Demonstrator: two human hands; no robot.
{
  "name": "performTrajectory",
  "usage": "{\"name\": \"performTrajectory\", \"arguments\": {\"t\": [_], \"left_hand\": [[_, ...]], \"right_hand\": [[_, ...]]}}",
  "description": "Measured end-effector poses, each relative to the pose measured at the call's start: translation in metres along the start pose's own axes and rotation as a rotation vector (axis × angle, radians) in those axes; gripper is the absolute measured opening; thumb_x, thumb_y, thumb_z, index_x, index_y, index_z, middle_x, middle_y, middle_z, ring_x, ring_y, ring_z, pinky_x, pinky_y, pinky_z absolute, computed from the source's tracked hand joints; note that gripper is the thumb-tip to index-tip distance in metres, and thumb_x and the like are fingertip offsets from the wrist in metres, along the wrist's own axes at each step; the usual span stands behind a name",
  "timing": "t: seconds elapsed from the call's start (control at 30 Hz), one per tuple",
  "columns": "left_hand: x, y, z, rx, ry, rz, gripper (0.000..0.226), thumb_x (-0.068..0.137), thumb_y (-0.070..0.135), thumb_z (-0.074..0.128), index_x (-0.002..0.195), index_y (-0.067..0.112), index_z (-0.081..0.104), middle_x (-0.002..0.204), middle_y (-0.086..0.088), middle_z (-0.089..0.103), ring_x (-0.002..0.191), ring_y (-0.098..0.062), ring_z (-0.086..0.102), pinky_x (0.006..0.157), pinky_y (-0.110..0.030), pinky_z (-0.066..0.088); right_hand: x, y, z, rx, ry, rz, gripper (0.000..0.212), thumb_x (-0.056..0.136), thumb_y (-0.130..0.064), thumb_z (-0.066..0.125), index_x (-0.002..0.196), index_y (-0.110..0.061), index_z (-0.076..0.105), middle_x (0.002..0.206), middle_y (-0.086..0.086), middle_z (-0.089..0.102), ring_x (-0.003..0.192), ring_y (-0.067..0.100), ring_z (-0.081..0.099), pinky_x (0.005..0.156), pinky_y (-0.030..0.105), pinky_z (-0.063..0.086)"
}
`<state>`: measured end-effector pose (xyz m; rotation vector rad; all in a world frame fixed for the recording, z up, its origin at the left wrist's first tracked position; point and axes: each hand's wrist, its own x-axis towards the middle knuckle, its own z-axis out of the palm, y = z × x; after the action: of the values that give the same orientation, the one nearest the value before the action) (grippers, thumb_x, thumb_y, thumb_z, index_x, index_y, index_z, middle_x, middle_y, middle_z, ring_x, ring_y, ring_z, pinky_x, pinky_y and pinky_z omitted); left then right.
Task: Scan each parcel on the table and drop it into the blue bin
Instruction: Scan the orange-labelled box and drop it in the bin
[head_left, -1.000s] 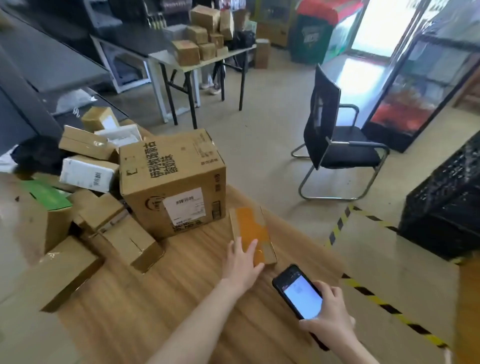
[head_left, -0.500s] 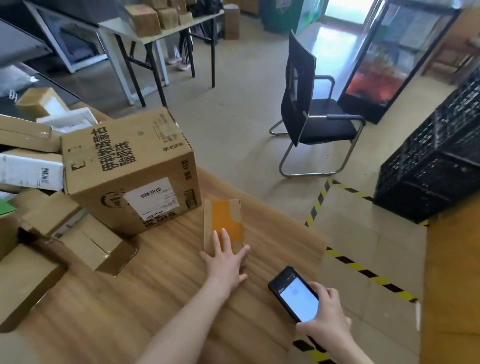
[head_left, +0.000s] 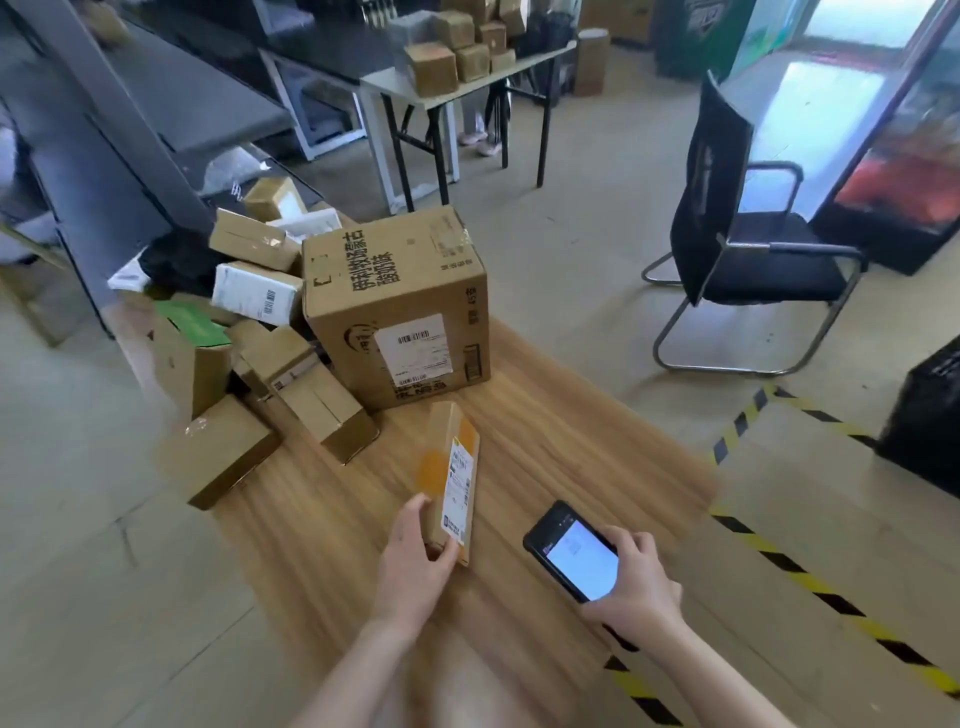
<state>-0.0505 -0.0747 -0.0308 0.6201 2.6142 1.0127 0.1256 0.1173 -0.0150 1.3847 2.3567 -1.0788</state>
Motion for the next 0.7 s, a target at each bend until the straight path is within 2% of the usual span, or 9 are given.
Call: {"name": "performTrajectory", "arguments": {"t": [0.07, 0.13, 0.3, 0.4, 0.43, 0.5, 0.57, 0.6, 0.7], "left_hand": [[-0.011, -0.011, -0.01, -0.054, 0.058, -0.041, 0.061, 0.082, 0.031, 0.072, 0.132, 0.031, 0.037, 0.127, 0.016, 0.047, 0.104, 0.011, 0.044, 0.089, -0.011, 0.034], [-0.022, -0.025, -0.016, -0.059, 0.058, -0.079, 0.062, 0.08, 0.03, 0.073, 0.13, 0.035, 0.036, 0.124, 0.017, 0.044, 0.109, 0.004, 0.042, 0.093, -0.017, 0.034], [-0.042, -0.054, -0.021, -0.076, -0.036, -0.23, 0.056, 0.08, 0.021, 0.072, 0.128, 0.029, 0.045, 0.119, 0.006, 0.042, 0.113, -0.013, 0.051, 0.096, -0.023, 0.036], [-0.047, -0.057, -0.017, -0.066, -0.011, -0.312, 0.056, 0.085, 0.023, 0.068, 0.135, 0.023, 0.044, 0.126, 0.0, 0.04, 0.109, -0.019, 0.053, 0.094, -0.026, 0.038], [-0.049, -0.055, -0.015, -0.051, 0.006, -0.32, 0.061, 0.085, 0.028, 0.069, 0.138, 0.021, 0.041, 0.132, -0.002, 0.039, 0.11, -0.021, 0.053, 0.097, -0.03, 0.041], [-0.052, -0.046, -0.008, 0.01, -0.002, -0.322, 0.085, 0.078, 0.051, 0.071, 0.146, 0.023, 0.029, 0.141, -0.004, 0.033, 0.124, -0.023, 0.044, 0.104, -0.035, 0.039], [-0.053, -0.036, 0.0, 0.135, -0.074, -0.312, 0.115, 0.062, 0.076, 0.067, 0.151, 0.03, 0.009, 0.148, -0.005, 0.019, 0.136, -0.026, 0.029, 0.11, -0.039, 0.034], [-0.054, -0.033, 0.005, 0.2, -0.109, -0.313, 0.126, 0.056, 0.082, 0.065, 0.151, 0.032, -0.001, 0.151, -0.006, 0.011, 0.14, -0.028, 0.023, 0.113, -0.04, 0.031], [-0.051, -0.03, 0.014, 0.245, -0.114, -0.364, 0.137, 0.057, 0.073, 0.074, 0.15, 0.028, -0.016, 0.154, -0.015, 0.008, 0.141, -0.033, 0.017, 0.115, -0.042, 0.029]], "right_hand": [[-0.005, -0.006, 0.005, -0.012, -0.026, -0.053, 0.098, 0.05, -0.032, 0.076, 0.137, -0.04, 0.032, 0.113, -0.015, 0.028, 0.096, 0.005, 0.04, 0.094, 0.034, 0.031], [-0.012, -0.011, 0.01, -0.033, -0.045, -0.096, 0.099, 0.05, -0.031, 0.076, 0.138, -0.039, 0.031, 0.114, -0.014, 0.029, 0.097, 0.006, 0.041, 0.096, 0.035, 0.031], [-0.024, -0.014, 0.017, -0.113, -0.064, -0.184, 0.102, 0.051, -0.032, 0.079, 0.14, -0.037, 0.03, 0.11, -0.014, 0.028, 0.096, 0.006, 0.039, 0.09, 0.033, 0.029], [-0.027, -0.012, 0.016, -0.165, -0.074, -0.202, 0.102, 0.05, -0.035, 0.078, 0.139, -0.038, 0.028, 0.109, -0.013, 0.027, 0.096, 0.005, 0.037, 0.087, 0.032, 0.027], [-0.028, -0.011, 0.015, -0.179, -0.074, -0.203, 0.102, 0.049, -0.036, 0.078, 0.139, -0.039, 0.028, 0.109, -0.013, 0.028, 0.096, 0.005, 0.037, 0.087, 0.032, 0.027], [-0.029, -0.009, 0.012, -0.207, -0.072, -0.203, 0.102, 0.049, -0.039, 0.077, 0.139, -0.039, 0.028, 0.11, -0.013, 0.028, 0.096, 0.005, 0.036, 0.09, 0.034, 0.03], [-0.029, -0.008, 0.007, -0.236, -0.073, -0.195, 0.103, 0.049, -0.04, 0.078, 0.139, -0.038, 0.029, 0.11, -0.012, 0.029, 0.096, 0.006, 0.036, 0.092, 0.035, 0.033], [-0.028, -0.008, 0.006, -0.251, -0.075, -0.19, 0.103, 0.049, -0.04, 0.079, 0.139, -0.037, 0.029, 0.11, -0.012, 0.029, 0.097, 0.006, 0.036, 0.093, 0.036, 0.033], [-0.027, -0.01, 0.003, -0.294, -0.08, -0.18, 0.104, 0.05, -0.04, 0.082, 0.139, -0.036, 0.029, 0.109, -0.011, 0.029, 0.1, 0.007, 0.036, 0.094, 0.037, 0.034]]}}
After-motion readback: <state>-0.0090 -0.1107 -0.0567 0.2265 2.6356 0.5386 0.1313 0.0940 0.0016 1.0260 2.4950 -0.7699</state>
